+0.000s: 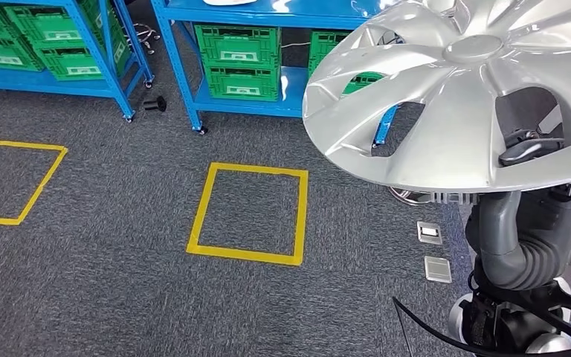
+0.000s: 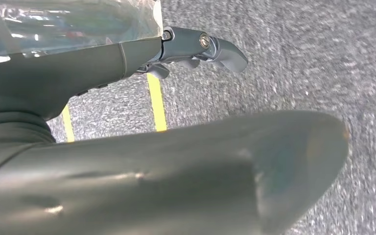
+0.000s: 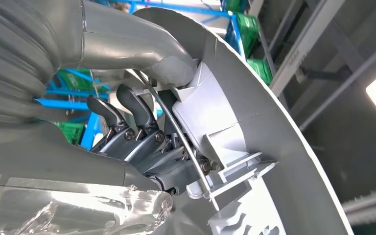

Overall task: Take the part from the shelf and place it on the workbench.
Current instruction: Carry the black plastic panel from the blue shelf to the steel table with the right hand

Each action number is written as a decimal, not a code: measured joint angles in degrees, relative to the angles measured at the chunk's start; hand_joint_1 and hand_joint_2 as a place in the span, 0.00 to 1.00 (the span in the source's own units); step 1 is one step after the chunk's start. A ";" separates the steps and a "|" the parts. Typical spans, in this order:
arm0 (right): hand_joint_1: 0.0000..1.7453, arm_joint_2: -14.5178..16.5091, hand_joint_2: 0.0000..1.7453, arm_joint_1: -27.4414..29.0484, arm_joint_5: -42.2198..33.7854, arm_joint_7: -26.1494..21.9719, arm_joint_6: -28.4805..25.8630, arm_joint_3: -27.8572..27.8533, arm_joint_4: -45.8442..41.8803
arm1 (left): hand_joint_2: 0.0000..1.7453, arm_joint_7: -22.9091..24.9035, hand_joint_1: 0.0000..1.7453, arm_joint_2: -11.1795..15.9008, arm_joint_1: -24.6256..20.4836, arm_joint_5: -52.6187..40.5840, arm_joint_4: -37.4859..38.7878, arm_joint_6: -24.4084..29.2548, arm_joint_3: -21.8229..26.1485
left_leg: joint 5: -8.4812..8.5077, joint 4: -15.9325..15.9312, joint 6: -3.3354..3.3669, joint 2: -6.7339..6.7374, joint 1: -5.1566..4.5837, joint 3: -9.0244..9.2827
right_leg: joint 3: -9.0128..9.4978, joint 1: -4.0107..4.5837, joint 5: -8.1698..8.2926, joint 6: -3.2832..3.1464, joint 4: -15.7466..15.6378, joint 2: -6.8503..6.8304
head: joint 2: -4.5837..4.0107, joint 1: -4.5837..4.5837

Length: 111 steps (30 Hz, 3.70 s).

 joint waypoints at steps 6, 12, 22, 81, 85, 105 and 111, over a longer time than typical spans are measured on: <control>1.00 -0.14 1.00 0.10 0.04 0.23 0.02 0.09 0.13 | 1.00 0.07 0.00 -0.07 0.15 -0.03 0.00 -0.03 -0.02 | 0.75 0.22 0.27 -2.30 0.29 -1.08 | -5.05 -0.57 -3.48 0.92 11.61 1.30 | 0.00 1.28; 1.00 -0.18 1.00 0.19 0.06 0.52 0.02 0.15 0.21 | 1.00 0.09 0.00 -0.16 -0.16 -0.03 0.00 -0.03 -0.04 | 1.60 1.22 -1.51 -5.78 0.40 -2.93 | 1.13 -1.08 1.74 0.09 -2.11 5.00 | 0.00 1.67; 1.00 -0.19 1.00 0.35 0.33 1.02 -0.13 0.20 0.36 | 1.00 0.24 0.00 -0.11 0.20 -0.04 0.00 -0.09 -0.07 | -3.75 12.52 -2.88 0.21 0.44 -6.18 | 0.53 -0.81 2.38 -1.46 -2.03 -2.59 | 0.00 -0.32; 1.00 -0.61 1.00 0.37 1.03 1.19 0.00 0.12 0.48 | 1.00 0.81 0.00 -0.49 -0.93 -1.08 0.01 -1.12 -0.11 | -5.08 17.30 -3.31 -0.45 0.51 -11.21 | 0.32 -1.15 2.57 -1.74 -1.93 -0.63 | 0.00 -0.04; 1.00 -0.60 1.00 0.34 1.03 1.19 0.02 0.12 0.48 | 1.00 0.94 0.00 -0.32 -0.98 -1.08 0.02 -1.14 -0.11 | 0.89 5.60 -3.09 2.68 0.28 -4.99 | 1.09 -0.96 1.77 -1.00 -1.77 -3.47 | 0.00 -0.54; 1.00 -0.67 1.00 -0.24 0.98 1.19 0.43 -0.04 0.85 | 1.00 1.69 0.00 0.13 -1.81 -2.16 0.02 -1.42 -0.43 | 1.77 2.61 -1.72 -8.09 0.23 -4.70 | -2.06 -1.08 3.14 -0.73 -0.13 5.00 | 0.00 1.55; 1.00 -0.63 1.00 -0.52 0.89 1.26 0.46 -0.11 0.96 | 1.00 1.92 0.00 0.29 -2.41 -2.55 0.01 -1.80 -0.52 | -4.62 17.15 -2.99 -0.67 0.31 -11.42 | -0.60 -0.73 2.78 -2.10 -0.91 -0.15 | 0.00 0.08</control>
